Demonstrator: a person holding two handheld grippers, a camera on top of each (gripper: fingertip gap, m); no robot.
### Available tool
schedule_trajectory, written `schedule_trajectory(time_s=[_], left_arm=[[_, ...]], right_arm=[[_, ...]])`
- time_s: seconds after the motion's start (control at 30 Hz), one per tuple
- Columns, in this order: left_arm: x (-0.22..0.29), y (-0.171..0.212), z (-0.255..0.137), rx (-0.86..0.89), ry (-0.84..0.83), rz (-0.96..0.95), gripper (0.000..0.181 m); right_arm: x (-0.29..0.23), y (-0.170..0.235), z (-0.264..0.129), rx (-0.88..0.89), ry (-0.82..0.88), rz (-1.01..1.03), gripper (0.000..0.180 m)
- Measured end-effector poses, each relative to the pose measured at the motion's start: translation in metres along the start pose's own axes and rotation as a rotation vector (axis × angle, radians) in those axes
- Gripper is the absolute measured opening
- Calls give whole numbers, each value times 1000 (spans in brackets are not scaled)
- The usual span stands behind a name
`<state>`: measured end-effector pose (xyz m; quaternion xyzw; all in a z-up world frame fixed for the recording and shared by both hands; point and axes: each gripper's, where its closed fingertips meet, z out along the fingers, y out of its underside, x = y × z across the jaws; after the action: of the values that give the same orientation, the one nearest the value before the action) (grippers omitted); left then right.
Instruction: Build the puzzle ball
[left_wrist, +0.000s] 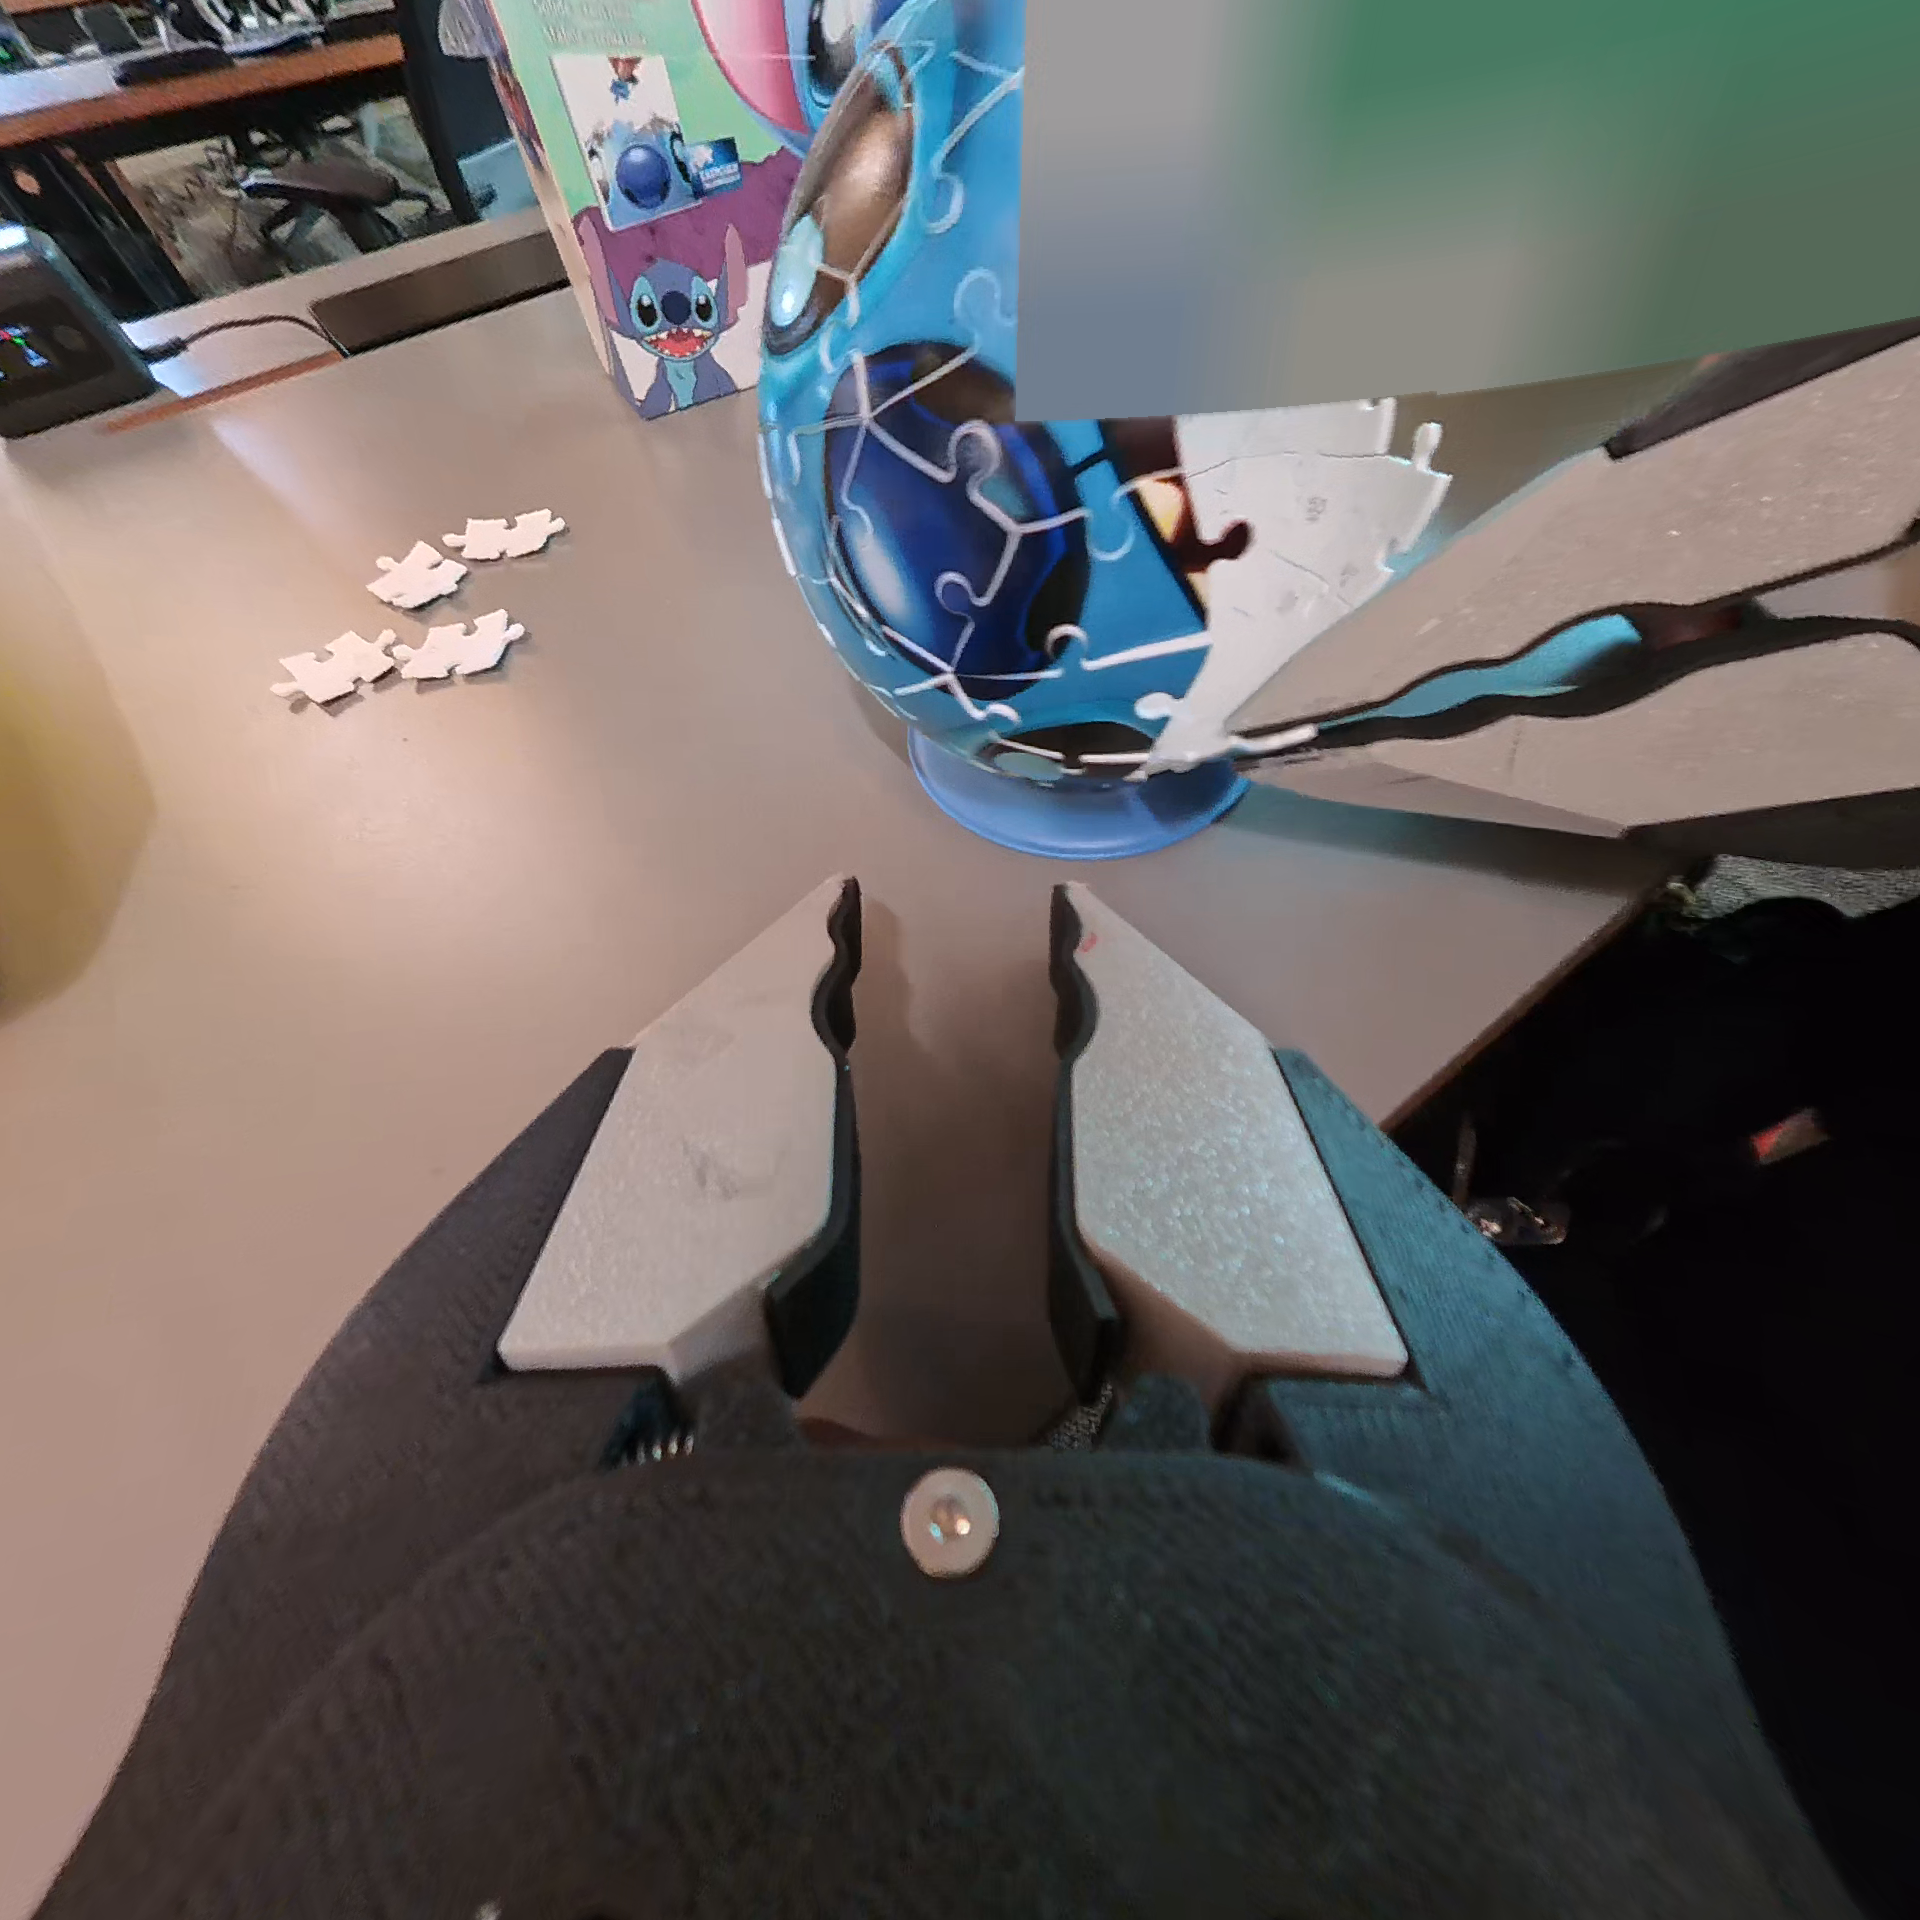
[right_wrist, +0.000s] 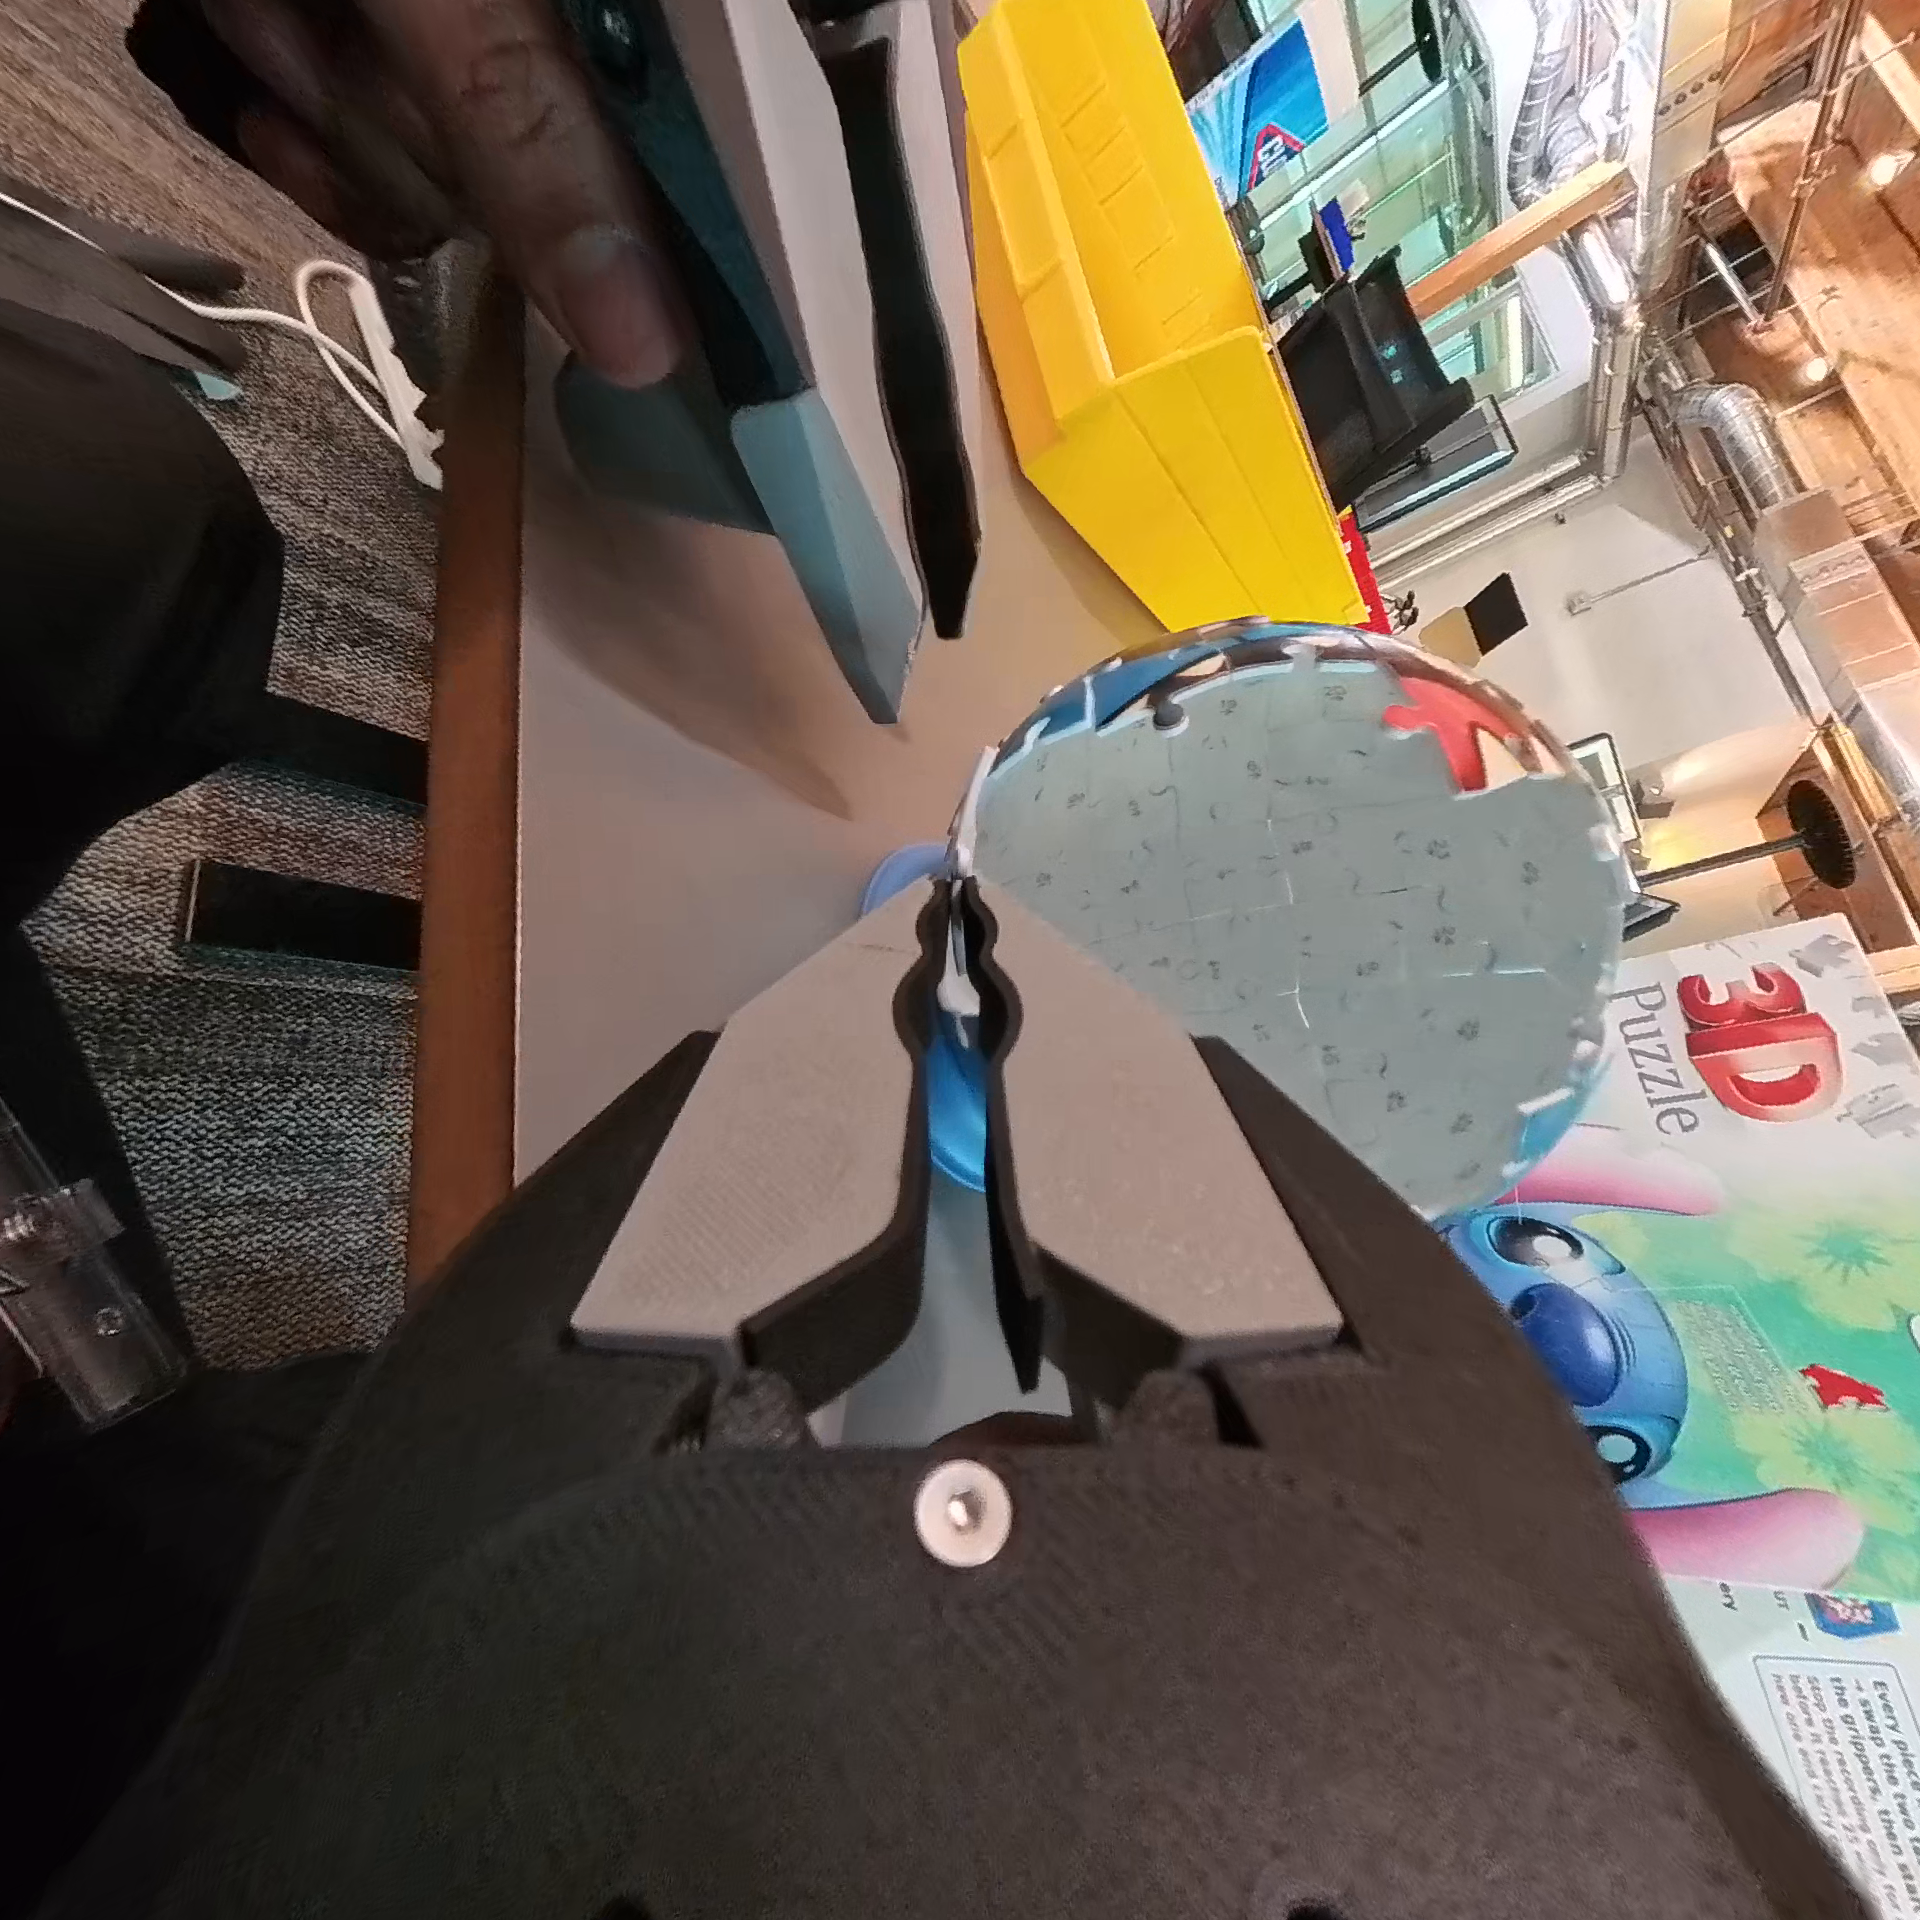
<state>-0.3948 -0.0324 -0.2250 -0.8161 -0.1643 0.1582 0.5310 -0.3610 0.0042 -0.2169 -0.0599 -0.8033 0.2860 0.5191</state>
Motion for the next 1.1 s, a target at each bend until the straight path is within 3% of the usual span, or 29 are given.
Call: schedule_trajectory(time_s=[1.1], left_arm=[[20, 6, 0, -13, 100, -4, 46]], right_arm=[[5, 1, 6, -12, -23, 119, 0]])
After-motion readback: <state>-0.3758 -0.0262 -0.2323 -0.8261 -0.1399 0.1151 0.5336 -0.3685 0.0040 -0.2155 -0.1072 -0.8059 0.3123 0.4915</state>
